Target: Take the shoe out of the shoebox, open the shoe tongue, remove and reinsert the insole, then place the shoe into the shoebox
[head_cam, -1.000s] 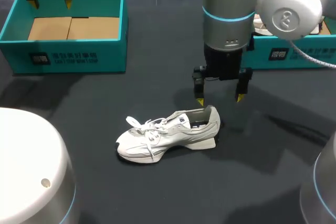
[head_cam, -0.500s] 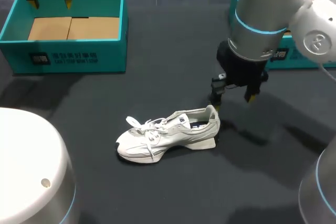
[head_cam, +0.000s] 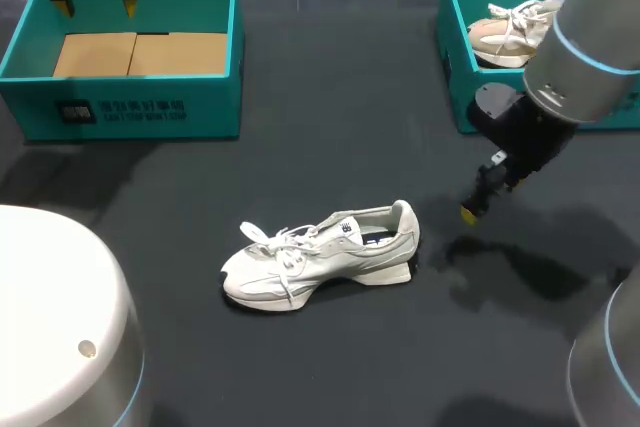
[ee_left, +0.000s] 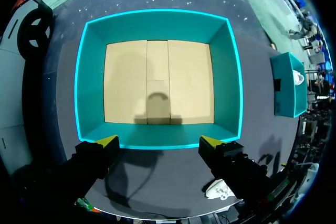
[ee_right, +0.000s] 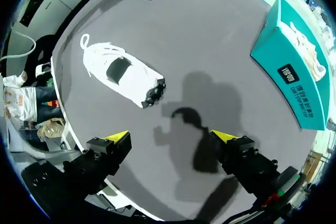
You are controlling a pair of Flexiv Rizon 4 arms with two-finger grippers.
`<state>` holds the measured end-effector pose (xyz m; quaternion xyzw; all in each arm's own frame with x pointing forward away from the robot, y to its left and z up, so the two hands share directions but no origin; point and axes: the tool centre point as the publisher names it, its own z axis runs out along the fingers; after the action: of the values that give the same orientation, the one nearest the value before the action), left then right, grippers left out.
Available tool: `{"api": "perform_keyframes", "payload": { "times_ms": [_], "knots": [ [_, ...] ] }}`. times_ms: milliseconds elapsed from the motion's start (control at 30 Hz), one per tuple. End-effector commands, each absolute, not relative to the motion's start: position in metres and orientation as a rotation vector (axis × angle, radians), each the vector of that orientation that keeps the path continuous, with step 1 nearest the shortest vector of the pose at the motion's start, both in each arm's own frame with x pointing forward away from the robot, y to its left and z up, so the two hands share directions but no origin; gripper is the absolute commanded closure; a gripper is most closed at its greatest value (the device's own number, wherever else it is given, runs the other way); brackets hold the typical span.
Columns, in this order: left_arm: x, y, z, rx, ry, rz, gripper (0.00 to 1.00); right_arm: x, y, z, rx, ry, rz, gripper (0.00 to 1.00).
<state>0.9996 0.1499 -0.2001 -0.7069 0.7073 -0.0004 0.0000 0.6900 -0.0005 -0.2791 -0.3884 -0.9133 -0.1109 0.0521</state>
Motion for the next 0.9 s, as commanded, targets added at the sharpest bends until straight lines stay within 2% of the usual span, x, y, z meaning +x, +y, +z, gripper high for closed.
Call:
{"api": "perform_keyframes", "payload": {
  "times_ms": [33,133,300,500,900],
  "knots": [
    [1.0,0.15,-0.2,-2.221,2.222,-0.001,0.0,0.682,-0.015,-0.283,-0.943,-2.623,-0.82,0.0],
    [1.0,0.15,-0.2,-2.221,2.222,-0.001,0.0,0.682,-0.015,-0.283,-0.943,-2.623,-0.82,0.0],
    [1.0,0.15,-0.2,-2.221,2.222,-0.001,0.0,0.678,-0.042,-0.279,-0.528,-2.671,-1.155,0.0],
    [1.0,0.15,-0.2,-2.221,2.222,-0.001,0.0,0.679,-0.054,-0.284,-0.438,-2.748,-1.298,0.0],
    [1.0,0.15,-0.2,-2.221,2.222,-0.001,0.0,0.684,-0.054,-0.296,-0.452,-2.788,-1.312,0.0]
  ]
}}
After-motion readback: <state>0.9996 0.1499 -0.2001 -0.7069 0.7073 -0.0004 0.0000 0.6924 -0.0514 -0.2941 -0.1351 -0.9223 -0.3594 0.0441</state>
